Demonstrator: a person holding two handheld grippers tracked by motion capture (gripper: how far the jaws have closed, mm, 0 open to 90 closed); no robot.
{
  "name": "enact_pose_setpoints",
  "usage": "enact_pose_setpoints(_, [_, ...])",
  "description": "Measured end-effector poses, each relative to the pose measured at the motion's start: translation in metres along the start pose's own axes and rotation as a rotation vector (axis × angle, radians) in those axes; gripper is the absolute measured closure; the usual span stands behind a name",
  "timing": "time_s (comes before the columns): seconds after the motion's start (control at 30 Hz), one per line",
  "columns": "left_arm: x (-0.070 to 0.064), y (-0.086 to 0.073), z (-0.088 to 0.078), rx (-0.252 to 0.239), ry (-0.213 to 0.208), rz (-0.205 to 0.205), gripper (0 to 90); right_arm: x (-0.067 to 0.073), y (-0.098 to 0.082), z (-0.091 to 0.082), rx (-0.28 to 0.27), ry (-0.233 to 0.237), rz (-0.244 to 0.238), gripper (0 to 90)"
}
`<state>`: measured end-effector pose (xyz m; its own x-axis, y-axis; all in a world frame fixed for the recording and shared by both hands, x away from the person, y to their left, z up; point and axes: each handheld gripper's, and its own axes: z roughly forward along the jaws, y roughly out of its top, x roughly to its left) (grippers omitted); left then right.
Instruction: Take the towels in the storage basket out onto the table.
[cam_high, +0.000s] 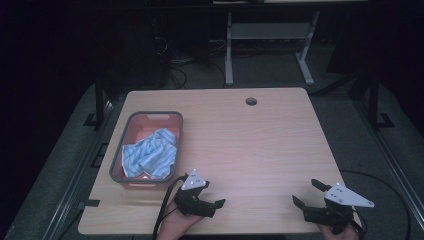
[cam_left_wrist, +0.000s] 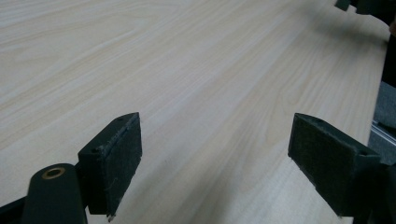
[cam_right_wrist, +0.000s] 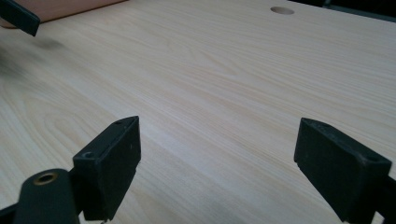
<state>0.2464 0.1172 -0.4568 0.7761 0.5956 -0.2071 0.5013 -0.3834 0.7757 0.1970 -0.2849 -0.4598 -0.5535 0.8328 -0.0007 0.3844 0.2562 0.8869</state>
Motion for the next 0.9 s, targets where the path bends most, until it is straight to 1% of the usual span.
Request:
enact_pose_setpoints(0.03, [0.0,0.001,0.001,-0.001,0.0,-0.008,17.5,0.0,0.0,-0.001,-0.002,-0.002,0.006,13.8])
enact_pose_setpoints(0.13, [-0.001,0.003,0.002,0.018,0.007,0.011,17.5,-0.002,0.0,-0.002,-0.005,-0.006,0.011,13.8])
enact_pose_setpoints(0.17, [-0.001,0.004,0.002,0.02,0.009,0.011,17.5,-0.003,0.0,-0.002,-0.005,-0.007,0.011,13.8])
enact_pose_setpoints(0.23, [-0.001,0.005,0.002,0.019,0.006,0.007,17.5,-0.004,-0.001,-0.002,-0.004,-0.007,0.026,13.8])
enact_pose_setpoints(0.27, [-0.001,0.007,0.001,0.018,-0.008,-0.005,17.5,-0.004,-0.001,-0.002,-0.001,-0.004,0.033,13.8])
enact_pose_setpoints(0.3, [-0.001,0.007,0.001,0.018,-0.008,-0.005,17.5,-0.004,0.0,-0.002,-0.002,-0.001,0.036,13.8])
enact_pose_setpoints(0.37, [-0.001,0.012,0.0,0.037,-0.021,0.011,17.5,-0.003,0.0,-0.002,-0.004,0.0,0.027,13.8])
enact_pose_setpoints(0.4, [-0.002,0.014,0.0,0.041,-0.02,0.006,17.5,-0.003,0.0,-0.002,-0.007,0.005,0.025,13.8])
enact_pose_setpoints(0.47, [0.0,0.019,-0.002,0.049,-0.024,0.014,17.5,-0.003,0.001,-0.001,-0.01,0.019,0.031,13.7])
enact_pose_setpoints(0.5, [0.0,0.019,-0.002,0.049,-0.024,0.014,17.5,-0.003,0.001,-0.001,-0.01,0.019,0.031,13.7])
enact_pose_setpoints(0.53, [0.0,0.026,-0.003,0.049,-0.03,0.022,17.5,-0.003,0.003,0.0,-0.021,0.026,0.044,13.7])
enact_pose_setpoints(0.57, [0.0,0.026,-0.003,0.049,-0.03,0.022,17.5,-0.003,0.003,0.0,-0.021,0.026,0.044,13.7])
enact_pose_setpoints(0.6, [0.0,0.032,-0.003,0.058,-0.033,0.036,17.5,-0.003,0.005,0.001,-0.027,0.031,0.044,13.7])
enact_pose_setpoints(0.67, [0.002,0.039,-0.005,0.067,-0.03,0.066,17.5,-0.003,0.006,0.003,-0.022,0.036,0.041,13.7])
enact_pose_setpoints(0.7, [0.002,0.039,-0.005,0.067,-0.03,0.066,17.5,-0.003,0.006,0.003,-0.022,0.036,0.041,13.7])
enact_pose_setpoints(0.73, [0.003,0.043,-0.007,0.073,-0.032,0.07,17.5,-0.003,0.007,0.005,-0.019,0.041,0.036,13.7])
enact_pose_setpoints(0.77, [0.004,0.047,-0.01,0.068,-0.034,0.069,17.5,-0.003,0.007,0.007,-0.012,0.044,0.036,13.7])
enact_pose_setpoints(0.9, [0.008,0.055,-0.019,0.076,-0.031,0.075,17.6,-0.002,0.009,0.009,-0.005,0.057,0.027,13.6])
